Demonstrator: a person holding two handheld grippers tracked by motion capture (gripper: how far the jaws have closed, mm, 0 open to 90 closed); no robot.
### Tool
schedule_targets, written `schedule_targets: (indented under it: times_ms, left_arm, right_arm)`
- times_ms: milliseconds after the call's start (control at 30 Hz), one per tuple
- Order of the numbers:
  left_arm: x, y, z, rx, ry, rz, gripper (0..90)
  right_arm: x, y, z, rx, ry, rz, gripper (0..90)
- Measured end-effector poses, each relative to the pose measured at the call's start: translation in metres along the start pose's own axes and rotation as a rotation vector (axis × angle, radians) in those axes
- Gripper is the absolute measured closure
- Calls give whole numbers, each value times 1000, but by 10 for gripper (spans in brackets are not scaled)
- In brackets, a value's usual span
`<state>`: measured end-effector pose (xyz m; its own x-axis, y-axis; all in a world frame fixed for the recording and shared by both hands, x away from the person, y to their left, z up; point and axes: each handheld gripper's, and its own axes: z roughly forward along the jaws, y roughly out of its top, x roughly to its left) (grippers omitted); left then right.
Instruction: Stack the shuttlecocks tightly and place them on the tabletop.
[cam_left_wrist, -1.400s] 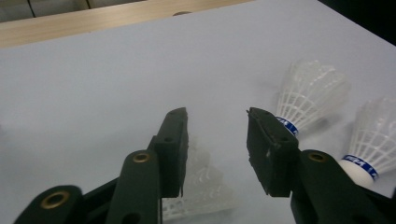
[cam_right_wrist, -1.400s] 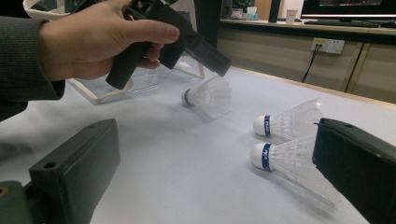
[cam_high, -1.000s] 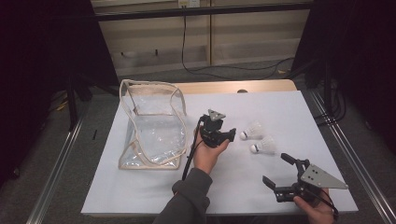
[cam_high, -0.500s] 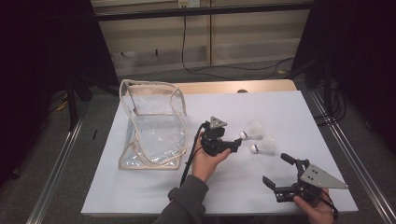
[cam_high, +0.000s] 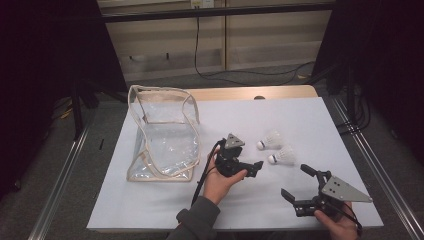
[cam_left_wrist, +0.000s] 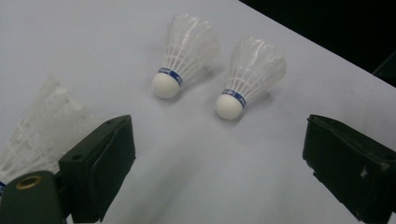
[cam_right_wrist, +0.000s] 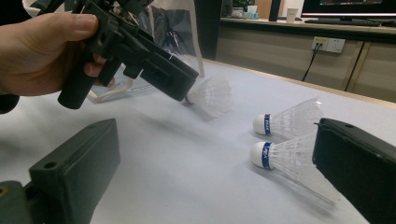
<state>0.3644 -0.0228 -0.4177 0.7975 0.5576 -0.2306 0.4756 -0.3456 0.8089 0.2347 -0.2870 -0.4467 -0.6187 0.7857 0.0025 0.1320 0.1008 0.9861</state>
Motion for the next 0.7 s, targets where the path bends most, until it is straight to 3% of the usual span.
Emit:
schedule_targets:
  times_ms: [300,533,700]
  left_arm:
    - [-5,-14,-6,-3,-22,42,50]
    - [-7,-21,-12,-19,-69,61,41]
    - [-9,-22,-17,-18,-71,62,39]
  right_arm:
    - [0,0,0,0,2,-2,4]
    - [0,0,0,2,3,-5,4]
    - [0,0,0,1,2,-4,4]
